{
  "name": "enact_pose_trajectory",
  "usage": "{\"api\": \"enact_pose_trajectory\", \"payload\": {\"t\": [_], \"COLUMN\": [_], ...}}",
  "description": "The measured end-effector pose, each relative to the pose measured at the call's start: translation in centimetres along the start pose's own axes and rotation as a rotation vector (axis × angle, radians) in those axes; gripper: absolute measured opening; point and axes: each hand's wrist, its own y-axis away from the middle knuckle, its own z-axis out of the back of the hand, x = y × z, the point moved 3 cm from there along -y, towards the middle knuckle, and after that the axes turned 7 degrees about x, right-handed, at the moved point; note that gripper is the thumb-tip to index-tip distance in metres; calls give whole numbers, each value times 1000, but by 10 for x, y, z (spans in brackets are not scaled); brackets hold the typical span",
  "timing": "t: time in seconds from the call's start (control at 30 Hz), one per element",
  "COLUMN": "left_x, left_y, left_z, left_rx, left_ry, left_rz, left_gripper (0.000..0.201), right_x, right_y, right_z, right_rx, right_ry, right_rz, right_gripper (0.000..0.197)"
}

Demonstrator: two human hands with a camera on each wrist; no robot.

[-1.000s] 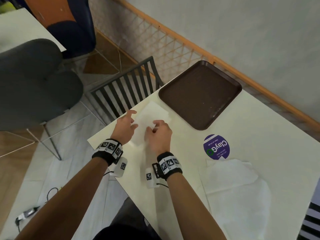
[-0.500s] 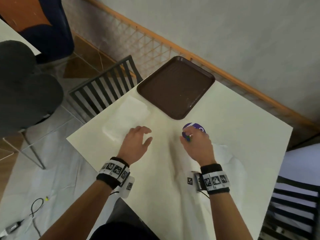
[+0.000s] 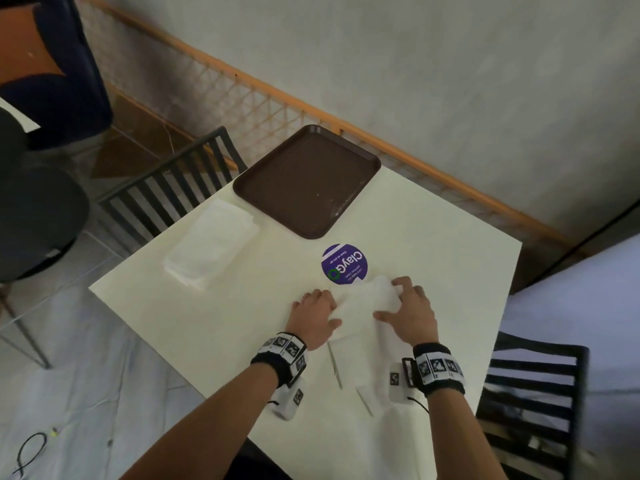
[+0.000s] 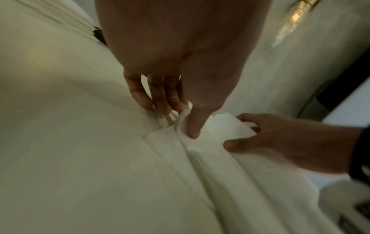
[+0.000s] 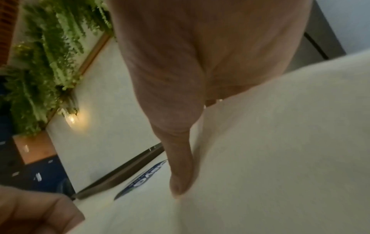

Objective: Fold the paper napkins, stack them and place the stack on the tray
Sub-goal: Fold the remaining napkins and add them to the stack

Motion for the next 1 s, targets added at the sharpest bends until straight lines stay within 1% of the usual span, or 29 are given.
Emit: {"api": "enact_pose_trajectory", "payload": {"t": [0.07,0.1,0.13,0.17,0.2,0.33,0.37,0.43,0.5,0.53,0.6,0.67,0.7,0.73,0.77,0.83,0.87,0.9,0.93,1.0], "left_x": [5,9,12,15,16,19,19,18,14,11,8,11,12,14,16,16,15,14,13,13], "left_y": [-2,-2,-1,0,2,11,14,19,23,24,27,29,31,33,35,39,41,42,43,45], "left_z": [4,6,9,13,18,40,46,58,67,72,81,89,92,94,96,99,99,100,101,107], "left_rx": [-16,-31,-52,-70,-93,-185,-189,-170,-148,-154,-212,-275,-285,-272,-230,-105,-51,-14,-5,-46], "left_ry": [94,137,179,215,252,463,521,699,904,953,945,939,964,1010,1060,1076,1034,988,962,962], "left_rz": [-29,-41,-49,-56,-68,-100,-114,-165,-168,-154,-115,-98,-94,-87,-76,-71,-80,-89,-97,-115], "left_gripper": [20,14,12,12,13,19,19,21,22,20,19,23,28,34,42,57,58,52,43,28], "right_x": [0,0,-3,-4,-5,0,5,17,28,33,41,44,45,45,45,47,49,50,51,50], "right_y": [4,6,7,8,10,13,16,21,25,26,29,31,33,34,35,35,35,34,33,32], "right_z": [-2,-2,-1,0,1,11,17,26,33,35,36,32,31,29,28,25,24,24,24,25], "right_rx": [-40,-69,-99,-123,-146,-198,-179,-93,-26,-7,75,189,221,229,222,213,210,210,217,243], "right_ry": [-61,-104,-152,-202,-250,-386,-434,-601,-782,-824,-836,-831,-836,-853,-887,-951,-961,-962,-964,-962], "right_rz": [71,98,113,114,120,208,230,252,215,187,182,236,256,256,250,254,257,263,267,298], "right_gripper": [52,39,28,23,24,40,43,47,41,37,40,46,44,41,37,35,35,35,35,36]}}
